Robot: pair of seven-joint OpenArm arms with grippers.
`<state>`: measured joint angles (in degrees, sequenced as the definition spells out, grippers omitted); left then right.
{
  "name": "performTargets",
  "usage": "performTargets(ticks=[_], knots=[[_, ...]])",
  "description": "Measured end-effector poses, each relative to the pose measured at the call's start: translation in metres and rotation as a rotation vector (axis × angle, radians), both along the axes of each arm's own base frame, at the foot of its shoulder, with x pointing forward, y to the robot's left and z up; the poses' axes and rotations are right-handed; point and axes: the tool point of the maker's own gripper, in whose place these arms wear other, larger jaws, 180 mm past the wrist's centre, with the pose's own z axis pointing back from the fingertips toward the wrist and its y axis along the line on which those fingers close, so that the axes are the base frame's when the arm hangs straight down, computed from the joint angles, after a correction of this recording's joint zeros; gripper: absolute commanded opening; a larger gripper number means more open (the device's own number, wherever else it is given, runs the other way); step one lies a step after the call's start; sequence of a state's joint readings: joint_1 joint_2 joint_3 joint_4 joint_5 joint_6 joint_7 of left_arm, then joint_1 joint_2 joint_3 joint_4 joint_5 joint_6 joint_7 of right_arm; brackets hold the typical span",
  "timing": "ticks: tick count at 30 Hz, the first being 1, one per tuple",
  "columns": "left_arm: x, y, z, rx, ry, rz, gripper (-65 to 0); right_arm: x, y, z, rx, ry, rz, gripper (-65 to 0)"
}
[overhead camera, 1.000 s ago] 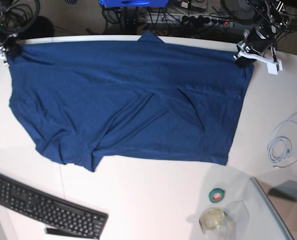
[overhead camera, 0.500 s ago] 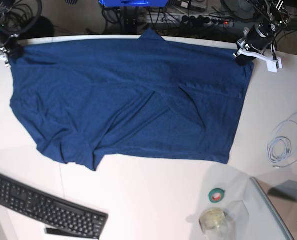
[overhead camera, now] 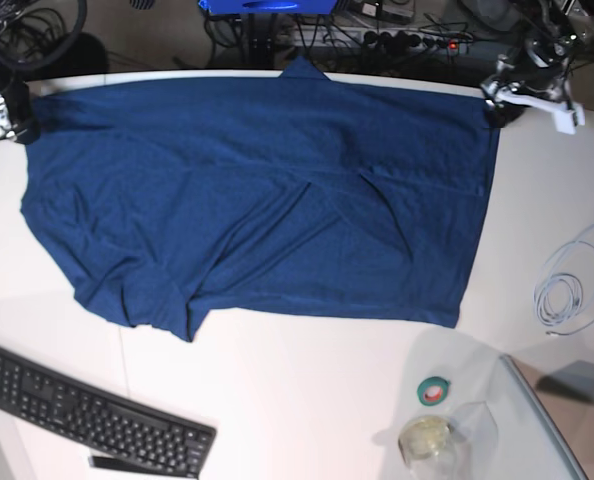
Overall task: Layout the t-shirt on the table in an organized manner, then fold the t-shirt properly
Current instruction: 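Release the shirt edge with both grippers and lift them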
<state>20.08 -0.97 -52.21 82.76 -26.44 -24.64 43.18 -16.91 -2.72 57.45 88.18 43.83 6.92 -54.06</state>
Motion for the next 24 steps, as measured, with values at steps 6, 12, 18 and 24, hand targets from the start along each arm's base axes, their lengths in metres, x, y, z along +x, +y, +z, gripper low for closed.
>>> performTargets(ticks=[6, 12, 18, 24], knots=[[0.003, 0.046, 0.024, 0.079, -0.038, 0.057, -23.7, -0.009, -0.039, 0.012, -0.095, -0.007, -0.064, -22.4], [0.013, 0.054, 0.044, 0.139, -0.059, 0.016, -24.0, 0.046, -0.075, 0.051, -0.202, -0.106, 0.000, -22.4], [0.044, 0.035, 0.065, 0.182, -0.115, -0.093, -58.9, 0.174, -0.045, 0.063, -0.313, -0.230, 0.419, -22.4], [0.051, 0.024, 0.066, 0.179, -0.119, -0.133, -65.0, 0.223, -0.028, 0.012, -0.367, -0.126, 0.607, -22.4]])
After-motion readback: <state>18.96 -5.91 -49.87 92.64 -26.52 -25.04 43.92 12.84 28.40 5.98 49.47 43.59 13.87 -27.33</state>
